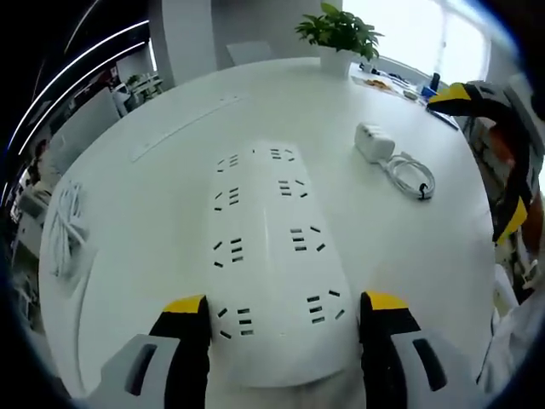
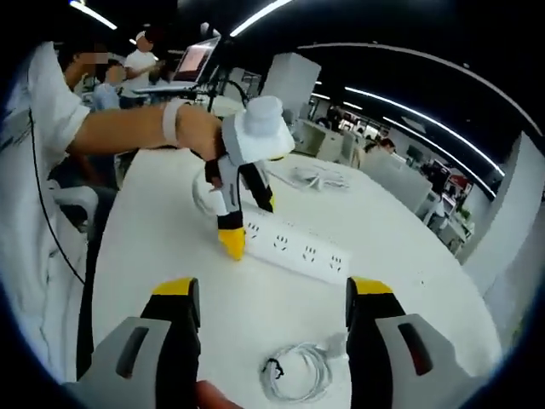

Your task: Straighten the power strip on the desk, plug the charger into it

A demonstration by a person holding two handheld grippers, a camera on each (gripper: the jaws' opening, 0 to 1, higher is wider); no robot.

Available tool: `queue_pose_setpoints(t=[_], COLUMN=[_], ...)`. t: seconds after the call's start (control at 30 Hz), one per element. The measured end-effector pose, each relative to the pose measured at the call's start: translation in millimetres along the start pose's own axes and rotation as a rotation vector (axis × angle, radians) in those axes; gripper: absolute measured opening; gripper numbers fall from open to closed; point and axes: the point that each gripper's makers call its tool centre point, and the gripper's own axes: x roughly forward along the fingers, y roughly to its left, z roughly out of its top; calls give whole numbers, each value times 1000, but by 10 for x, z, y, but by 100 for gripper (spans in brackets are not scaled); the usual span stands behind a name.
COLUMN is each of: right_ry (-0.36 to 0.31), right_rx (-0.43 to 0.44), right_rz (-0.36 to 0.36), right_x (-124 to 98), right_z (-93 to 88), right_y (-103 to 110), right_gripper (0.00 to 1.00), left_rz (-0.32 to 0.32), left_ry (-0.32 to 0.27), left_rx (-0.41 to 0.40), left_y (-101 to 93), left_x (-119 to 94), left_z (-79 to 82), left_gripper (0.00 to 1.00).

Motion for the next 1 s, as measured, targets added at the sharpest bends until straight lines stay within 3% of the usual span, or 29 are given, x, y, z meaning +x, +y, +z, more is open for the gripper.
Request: queue_pose_setpoints(t=[0.13, 0.27, 0.37, 0.43, 0.5, 0.7, 0.83, 1.0], right_ry=[29, 134, 146, 162, 169, 238, 327, 390], right_rx=[-102, -245, -275, -281, -350, -412, -516, -539], right_rz=[56, 77, 160, 167, 147, 224, 295, 397], right_x=[183, 429, 572, 671, 784, 1047, 1175, 1356], right_z=[-2, -86, -70, -61, -49, -67, -103, -150], right_y=[-69, -268, -319, -442, -604, -749, -780, -726], right_gripper=[72, 79, 79, 79, 75, 73, 72, 73], left_rz=[1, 0, 0, 0, 0, 0, -1, -2], left_ry=[-2, -6, 1, 1, -4, -4, -7, -12], left_rx=[0, 0, 0, 0, 0, 0, 0, 1], left_y=[1, 0, -1, -1, -5, -5, -1, 0], left_x=[4, 4, 7, 7, 6, 7, 9, 13], left_z=[5, 6, 6, 4, 2, 1, 3, 5], left_gripper=[72, 72, 72, 72, 72, 72, 72, 72])
